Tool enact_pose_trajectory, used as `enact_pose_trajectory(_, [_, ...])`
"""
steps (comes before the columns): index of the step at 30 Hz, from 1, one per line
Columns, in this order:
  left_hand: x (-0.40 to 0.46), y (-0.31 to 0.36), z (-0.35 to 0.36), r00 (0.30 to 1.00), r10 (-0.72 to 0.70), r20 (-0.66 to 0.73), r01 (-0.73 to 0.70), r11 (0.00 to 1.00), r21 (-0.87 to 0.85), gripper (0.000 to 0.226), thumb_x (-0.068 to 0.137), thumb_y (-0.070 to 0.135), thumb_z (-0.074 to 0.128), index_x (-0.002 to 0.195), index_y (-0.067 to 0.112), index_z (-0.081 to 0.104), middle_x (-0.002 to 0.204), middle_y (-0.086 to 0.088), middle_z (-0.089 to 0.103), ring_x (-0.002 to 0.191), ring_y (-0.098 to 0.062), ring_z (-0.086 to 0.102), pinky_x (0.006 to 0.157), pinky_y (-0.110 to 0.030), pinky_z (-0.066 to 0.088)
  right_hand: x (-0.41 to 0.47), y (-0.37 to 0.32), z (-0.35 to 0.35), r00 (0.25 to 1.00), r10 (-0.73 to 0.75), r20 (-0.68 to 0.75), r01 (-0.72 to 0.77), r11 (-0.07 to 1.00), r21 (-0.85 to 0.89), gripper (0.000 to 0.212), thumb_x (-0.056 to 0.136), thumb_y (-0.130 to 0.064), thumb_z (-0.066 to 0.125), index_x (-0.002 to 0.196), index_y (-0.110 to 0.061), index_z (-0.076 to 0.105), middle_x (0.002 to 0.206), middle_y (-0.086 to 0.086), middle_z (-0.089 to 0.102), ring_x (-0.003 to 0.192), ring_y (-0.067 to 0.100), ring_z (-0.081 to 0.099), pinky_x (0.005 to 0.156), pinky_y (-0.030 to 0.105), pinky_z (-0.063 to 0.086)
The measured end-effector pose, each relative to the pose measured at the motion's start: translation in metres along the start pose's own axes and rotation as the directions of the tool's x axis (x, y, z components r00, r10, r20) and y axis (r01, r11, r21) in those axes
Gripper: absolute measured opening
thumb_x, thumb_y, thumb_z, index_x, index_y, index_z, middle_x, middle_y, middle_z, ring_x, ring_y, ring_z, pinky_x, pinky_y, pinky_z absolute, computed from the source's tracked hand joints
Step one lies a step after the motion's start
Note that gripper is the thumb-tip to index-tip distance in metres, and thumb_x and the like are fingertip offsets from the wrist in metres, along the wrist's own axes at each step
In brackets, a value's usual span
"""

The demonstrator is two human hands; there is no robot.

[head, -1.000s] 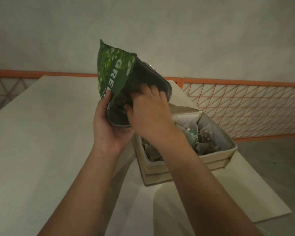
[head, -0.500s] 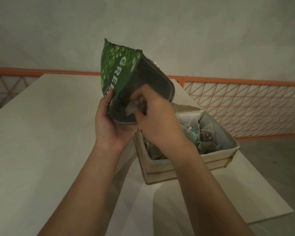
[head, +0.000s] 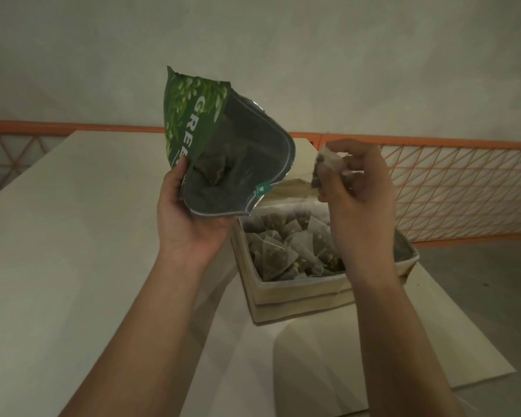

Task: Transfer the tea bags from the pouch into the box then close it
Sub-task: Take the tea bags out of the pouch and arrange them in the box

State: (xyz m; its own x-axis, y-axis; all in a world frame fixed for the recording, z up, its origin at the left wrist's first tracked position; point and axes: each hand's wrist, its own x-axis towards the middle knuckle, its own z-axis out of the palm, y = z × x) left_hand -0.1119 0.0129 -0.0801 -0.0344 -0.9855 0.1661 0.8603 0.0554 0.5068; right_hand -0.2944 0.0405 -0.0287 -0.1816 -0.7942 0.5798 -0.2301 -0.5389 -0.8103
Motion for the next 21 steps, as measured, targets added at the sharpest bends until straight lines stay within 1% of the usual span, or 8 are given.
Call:
enact_pose_trajectory(2, [0.001,-0.001,-0.002,1.000,-0.004,-0.006,0.004,1.000,0.000,0.057,0.102,0.044,0.040,0.154,0.019,0.039,0.157,-0.011,0.042,0.146,-0.034,0.036,0.121,-0.053,0.025,0.001,0.005,0.000,0.999,0.046,0.009,-0.046,0.999,-0.006,0.023,0.094,-0.009,0.059,0.112,-0.024,0.059,0.108,0.009,0.059,0.084,0.022,0.066,0.067,0.023,0.055])
enact_pose_trajectory(5, [0.003,-0.001,-0.004,1.000,0.002,0.003,-0.002,1.000,0.005,0.057,0.103,0.044,0.039,0.154,0.018,0.038,0.158,-0.011,0.040,0.147,-0.035,0.034,0.122,-0.053,0.023,0.000,0.008,0.003,0.993,0.083,-0.078,-0.075,0.992,0.098,0.025,0.097,-0.010,0.055,0.117,-0.023,0.053,0.104,0.007,0.057,0.086,0.028,0.065,0.069,0.031,0.056])
enact_pose_trajectory(8, [0.004,-0.001,-0.005,1.000,-0.001,0.012,0.001,1.000,-0.002,0.057,0.103,0.044,0.040,0.154,0.018,0.039,0.158,-0.012,0.040,0.147,-0.035,0.034,0.122,-0.052,0.023,-0.002,0.012,0.007,0.989,0.057,-0.139,-0.042,0.993,0.108,0.034,0.100,-0.016,0.049,0.132,-0.025,0.046,0.113,0.006,0.051,0.096,0.028,0.062,0.080,0.033,0.057])
enact_pose_trajectory(12, [0.004,-0.002,-0.004,1.000,-0.019,0.020,0.020,0.999,-0.029,0.057,0.102,0.043,0.043,0.152,0.018,0.041,0.158,-0.012,0.040,0.147,-0.035,0.034,0.123,-0.052,0.021,0.000,0.024,0.012,0.996,0.089,-0.018,-0.090,0.992,-0.091,0.024,0.098,-0.020,0.054,0.121,-0.021,0.061,0.115,-0.001,0.053,0.095,0.015,0.063,0.083,0.028,0.056])
enact_pose_trajectory(15, [0.003,-0.002,-0.003,0.999,-0.021,0.024,0.022,0.999,-0.036,0.058,0.102,0.044,0.041,0.154,0.018,0.039,0.159,-0.011,0.038,0.147,-0.034,0.033,0.123,-0.052,0.020,-0.002,0.031,0.015,0.980,0.144,0.140,-0.099,0.954,-0.284,0.011,0.092,-0.019,0.064,0.101,-0.024,0.064,0.096,-0.010,0.064,0.083,-0.001,0.060,0.068,0.011,0.047])
enact_pose_trajectory(16, [0.003,-0.002,-0.004,0.999,-0.021,0.024,0.022,0.999,-0.034,0.058,0.102,0.044,0.040,0.154,0.019,0.038,0.159,-0.011,0.037,0.148,-0.034,0.032,0.123,-0.051,0.020,-0.003,0.033,0.016,0.973,0.150,0.175,-0.078,0.928,-0.365,0.009,0.090,-0.020,0.066,0.098,-0.025,0.064,0.091,-0.014,0.064,0.081,-0.002,0.059,0.068,0.013,0.046])
enact_pose_trajectory(18, [0.004,-0.001,-0.004,1.000,-0.021,0.023,0.022,0.999,-0.037,0.059,0.102,0.044,0.040,0.155,0.019,0.036,0.160,-0.011,0.035,0.149,-0.034,0.031,0.123,-0.051,0.019,-0.004,0.037,0.016,0.956,0.161,0.243,-0.005,0.842,-0.539,0.009,0.088,-0.027,0.067,0.097,-0.026,0.065,0.091,-0.014,0.066,0.086,0.004,0.060,0.083,0.029,0.049])
enact_pose_trajectory(21, [0.004,-0.001,-0.004,1.000,-0.022,0.021,0.023,0.998,-0.052,0.058,0.102,0.043,0.041,0.154,0.018,0.037,0.160,-0.012,0.036,0.148,-0.034,0.032,0.123,-0.051,0.020,-0.007,0.039,0.018,0.922,0.221,0.319,0.058,0.733,-0.678,0.031,0.088,-0.051,0.059,0.110,-0.030,0.067,0.109,-0.010,0.067,0.106,0.015,0.058,0.099,0.039,0.036])
